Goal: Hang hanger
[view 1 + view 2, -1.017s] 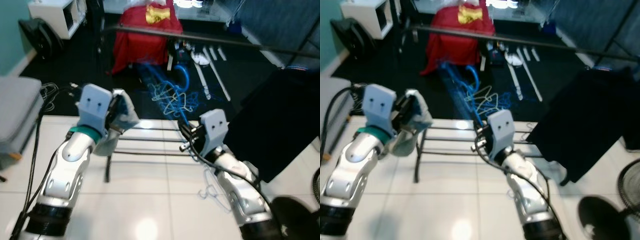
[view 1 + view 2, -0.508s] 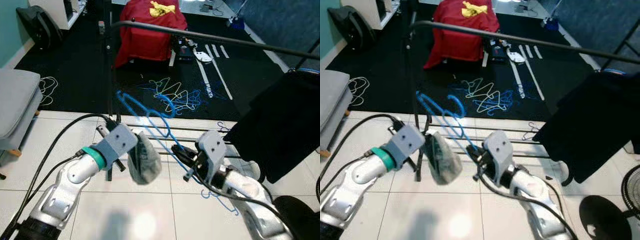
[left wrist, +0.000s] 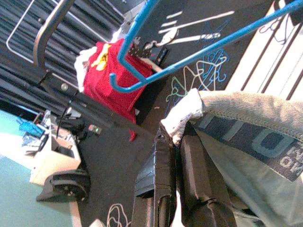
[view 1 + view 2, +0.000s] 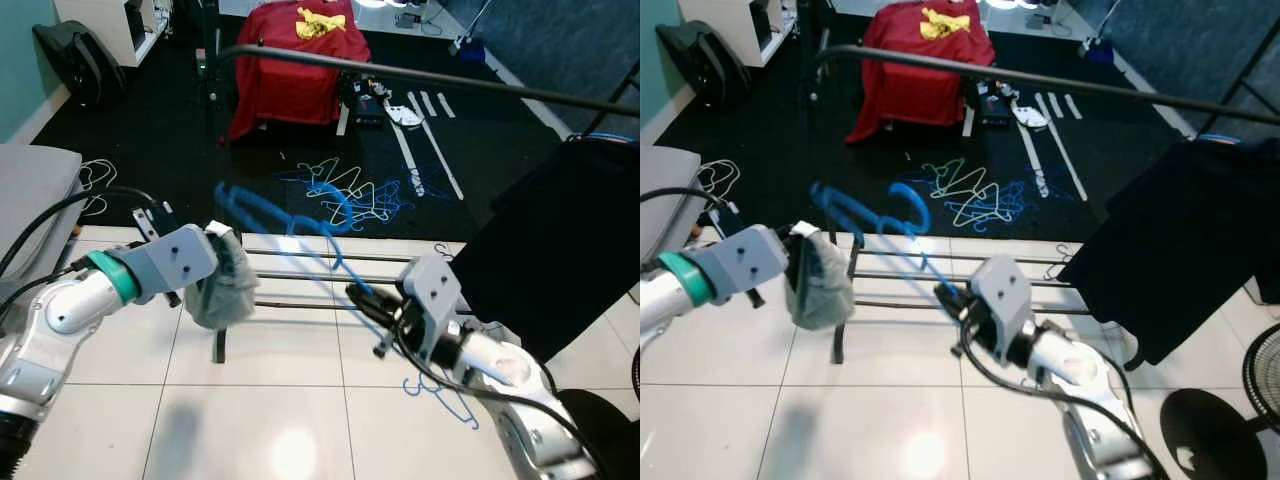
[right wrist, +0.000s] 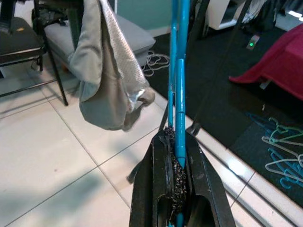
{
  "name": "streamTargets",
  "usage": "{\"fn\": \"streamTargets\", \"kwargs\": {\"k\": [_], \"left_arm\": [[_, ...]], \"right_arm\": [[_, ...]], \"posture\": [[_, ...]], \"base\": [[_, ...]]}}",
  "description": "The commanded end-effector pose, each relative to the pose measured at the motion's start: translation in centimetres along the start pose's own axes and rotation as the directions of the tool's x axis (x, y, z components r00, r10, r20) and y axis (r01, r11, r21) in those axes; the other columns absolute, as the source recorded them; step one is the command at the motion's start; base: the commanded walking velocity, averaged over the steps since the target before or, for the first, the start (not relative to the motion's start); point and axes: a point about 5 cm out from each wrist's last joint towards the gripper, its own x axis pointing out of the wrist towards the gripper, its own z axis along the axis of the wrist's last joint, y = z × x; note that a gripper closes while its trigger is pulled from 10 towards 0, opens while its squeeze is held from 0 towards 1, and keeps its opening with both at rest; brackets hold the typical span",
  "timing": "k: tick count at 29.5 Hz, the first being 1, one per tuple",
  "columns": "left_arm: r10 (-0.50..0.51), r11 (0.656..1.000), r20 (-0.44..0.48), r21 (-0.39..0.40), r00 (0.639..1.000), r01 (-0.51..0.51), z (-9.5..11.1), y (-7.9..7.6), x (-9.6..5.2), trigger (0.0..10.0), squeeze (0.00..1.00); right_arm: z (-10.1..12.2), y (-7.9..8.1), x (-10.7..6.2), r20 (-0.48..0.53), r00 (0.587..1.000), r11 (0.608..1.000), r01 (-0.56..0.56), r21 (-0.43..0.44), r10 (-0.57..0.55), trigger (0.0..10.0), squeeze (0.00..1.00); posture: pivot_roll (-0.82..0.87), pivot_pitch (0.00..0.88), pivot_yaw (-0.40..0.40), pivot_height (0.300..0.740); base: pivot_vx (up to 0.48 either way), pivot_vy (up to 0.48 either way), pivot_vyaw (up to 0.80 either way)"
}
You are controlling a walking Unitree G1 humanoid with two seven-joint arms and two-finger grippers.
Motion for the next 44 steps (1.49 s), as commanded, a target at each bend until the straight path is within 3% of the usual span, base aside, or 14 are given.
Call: {"fn": "streamTargets", "kwargs": {"k": [1,5,7,10,11,12,14,15,16,17,20,24,30,44], "left_arm": [[0.010,1.000,-0.044,0.007,0.999,-0.009,-0.9,-0.4,-0.3,10.0,0.00],[0.068,0.998,-0.074,-0.002,0.995,-0.068,-1.3,-0.3,-0.1,10.0,0.00],[0.150,0.979,-0.050,-0.130,0.987,-0.155,-0.2,-1.1,1.1,10.0,0.00],[0.150,0.979,-0.050,-0.130,0.987,-0.155,-0.2,-1.1,1.1,10.0,0.00],[0.173,0.964,-0.028,-0.200,0.985,-0.175,0.5,-1.5,1.6,10.0,0.00],[0.173,0.964,-0.028,-0.200,0.985,-0.175,0.5,-1.5,1.6,10.0,0.00],[0.209,0.895,0.024,-0.406,0.978,-0.182,2.3,-2.7,2.5,10.0,0.00],[0.209,0.895,0.024,-0.406,0.978,-0.182,2.3,-2.7,2.5,10.0,0.00],[0.247,0.796,0.005,-0.571,0.969,-0.199,2.9,-3.4,2.7,10.0,0.00],[0.250,0.749,-0.008,-0.632,0.968,-0.198,3.0,-3.9,2.7,10.0,0.00],[0.250,0.749,-0.008,-0.632,0.968,-0.198,3.0,-3.9,2.7,10.0,0.00],[0.254,0.643,-0.090,-0.728,0.963,-0.237,2.8,-5.7,2.4,10.0,0.00],[0.253,0.632,-0.145,-0.724,0.956,-0.277,2.5,-6.8,1.4,10.0,0.00],[0.259,0.628,-0.170,-0.719,0.951,-0.299,2.7,-7.3,0.1,10.0,0.00]], "right_arm": [[0.0,-0.4,-0.3,0.002,0.999,0.999,0.034,-0.007,-0.034,10.0,0.00],[0.2,-0.9,-0.4,0.005,0.996,0.996,0.092,-0.015,-0.092,10.0,0.00],[-0.3,-5.1,-1.6,-0.023,0.912,0.912,0.410,-0.013,-0.410,10.0,0.00],[-0.3,-5.1,-1.6,-0.023,0.912,0.912,0.410,-0.013,-0.410,10.0,0.00],[-0.4,-7.1,-2.1,-0.040,0.845,0.846,0.533,0.016,-0.533,10.0,0.00],[-0.4,-7.1,-2.1,-0.040,0.845,0.846,0.533,0.016,-0.533,10.0,0.00],[0.1,-8.7,-1.0,-0.036,0.792,0.789,0.610,0.078,-0.609,10.0,0.00],[0.1,-8.7,-1.0,-0.036,0.792,0.789,0.610,0.078,-0.609,10.0,0.00],[0.6,-8.2,0.2,-0.010,0.799,0.794,0.598,0.113,-0.601,10.0,0.00],[0.5,-7.6,0.5,0.004,0.800,0.794,0.594,0.130,-0.600,10.0,0.00],[0.5,-7.6,0.5,0.004,0.800,0.794,0.594,0.130,-0.600,10.0,0.00],[-1.1,-5.3,0.2,-0.009,0.791,0.774,0.601,0.197,-0.612,10.0,0.00],[-2.9,-2.9,-0.9,-0.064,0.783,0.759,0.617,0.209,-0.619,10.0,0.00],[-3.1,-1.9,-1.2,-0.078,0.773,0.754,0.632,0.182,-0.629,10.0,0.00]], "posture": [[0.01,0.059,0.013,0.740],[0.00,0.062,0.020,0.740],[-0.01,0.061,0.033,0.740],[-0.01,0.061,0.033,0.740],[-0.01,0.060,0.037,0.740],[-0.01,0.060,0.037,0.740],[0.01,0.051,0.035,0.740],[0.01,0.051,0.035,0.740],[0.01,0.048,0.033,0.740],[0.01,0.047,0.030,0.740],[0.01,0.047,0.030,0.740],[0.01,0.036,0.026,0.740],[-0.01,0.016,0.026,0.740],[-0.02,0.022,0.019,0.740]], "base": [[0.000,0.000,0.00],[0.000,0.000,0.00],[0.000,0.000,0.00],[0.000,0.000,0.00],[0.000,0.000,0.00],[0.000,0.000,0.00],[0.000,0.000,0.00],[0.000,0.000,0.00],[0.000,0.000,0.00],[0.000,0.000,0.00],[0.000,0.000,0.00],[0.000,0.000,0.00],[0.000,0.000,0.00],[0.119,0.000,0.00]]}}
